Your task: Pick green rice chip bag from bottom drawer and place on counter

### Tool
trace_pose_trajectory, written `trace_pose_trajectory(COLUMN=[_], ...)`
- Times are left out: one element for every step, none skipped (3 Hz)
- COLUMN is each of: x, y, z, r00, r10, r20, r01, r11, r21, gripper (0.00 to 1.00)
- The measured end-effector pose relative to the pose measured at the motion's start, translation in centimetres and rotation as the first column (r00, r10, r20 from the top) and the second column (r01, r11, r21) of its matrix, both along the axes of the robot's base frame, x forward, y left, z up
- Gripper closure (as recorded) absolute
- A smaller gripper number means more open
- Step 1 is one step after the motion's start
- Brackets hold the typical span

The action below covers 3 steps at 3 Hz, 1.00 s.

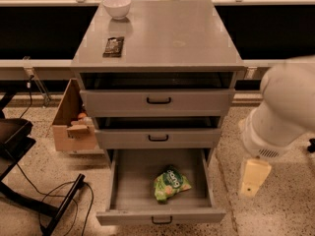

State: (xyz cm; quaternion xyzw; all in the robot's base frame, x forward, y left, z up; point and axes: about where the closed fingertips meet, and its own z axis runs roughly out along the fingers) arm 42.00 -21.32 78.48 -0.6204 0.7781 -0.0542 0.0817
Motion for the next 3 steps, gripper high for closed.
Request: trace_pose_trajectory(x=[2.3, 2.3, 3.0], y=[-0.3, -0.3, -1.0], z=[-8.6, -8.6, -12.3], r00=[0.9996, 0.9996, 0.9980], r10=[0.021, 0.021, 0.022], r20=[-0.017, -0.017, -0.059], r01=[-0.021, -0.021, -0.017], r11=[1.000, 1.000, 0.996], r21=[0.010, 0.010, 0.084], gripper=[0.00, 0.00, 0.00])
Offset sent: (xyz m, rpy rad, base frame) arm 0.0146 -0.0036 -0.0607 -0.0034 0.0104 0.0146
